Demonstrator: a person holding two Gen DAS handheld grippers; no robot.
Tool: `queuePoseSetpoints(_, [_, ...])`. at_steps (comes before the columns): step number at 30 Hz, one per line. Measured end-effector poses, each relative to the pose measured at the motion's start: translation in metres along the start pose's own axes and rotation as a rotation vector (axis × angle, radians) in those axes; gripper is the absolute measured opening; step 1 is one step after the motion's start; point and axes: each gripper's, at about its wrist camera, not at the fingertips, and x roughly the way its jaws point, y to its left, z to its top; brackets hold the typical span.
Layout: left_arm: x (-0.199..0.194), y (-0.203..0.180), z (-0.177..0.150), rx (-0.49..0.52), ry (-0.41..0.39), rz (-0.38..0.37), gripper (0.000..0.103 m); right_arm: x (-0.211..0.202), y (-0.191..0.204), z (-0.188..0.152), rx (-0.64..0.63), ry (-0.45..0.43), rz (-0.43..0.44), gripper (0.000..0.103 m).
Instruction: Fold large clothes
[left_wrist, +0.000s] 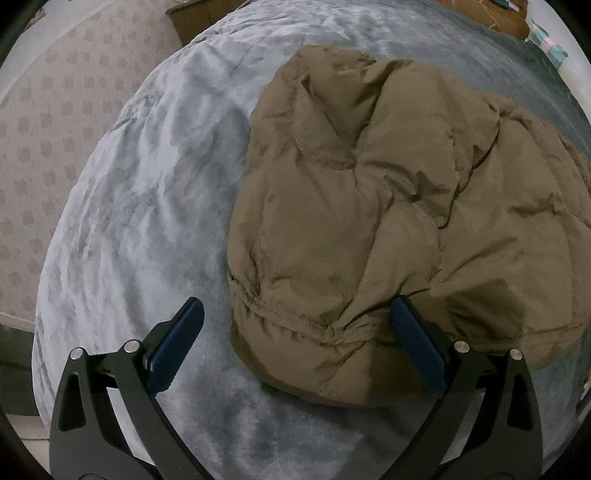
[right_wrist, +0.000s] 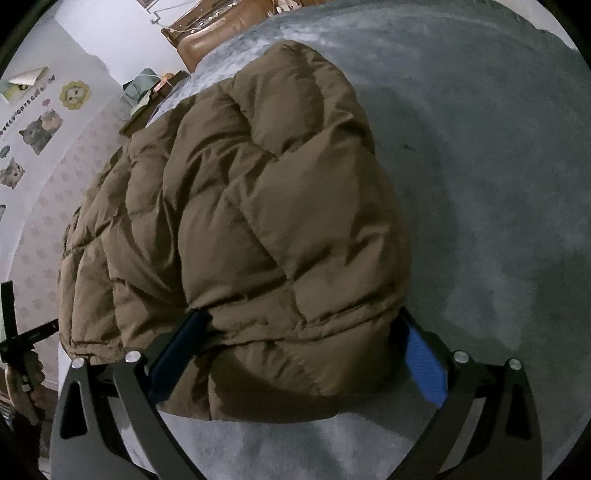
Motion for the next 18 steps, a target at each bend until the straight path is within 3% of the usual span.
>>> queuePoseSetpoints(8, [-0.003, -0.004, 0.004, -0.009, -0.002, -0.006, 0.1, 0.004, -0.009, -0.004, 0.018, -0.006, 0.0, 0.101])
queuePoseSetpoints(13, [0.003, -0.005, 0.004, -0.009, 0.004, -0.013, 0.1, 0.016, -0.028, -0.013, 0.088, 0.017, 0.064, 0.102])
queuePoseSetpoints(18, [0.005, -0.003, 0.007, -0.017, 0.01, -0.016, 0.1, 0.027, -0.011, -0.005, 0.017, 0.065, 0.085, 0.102])
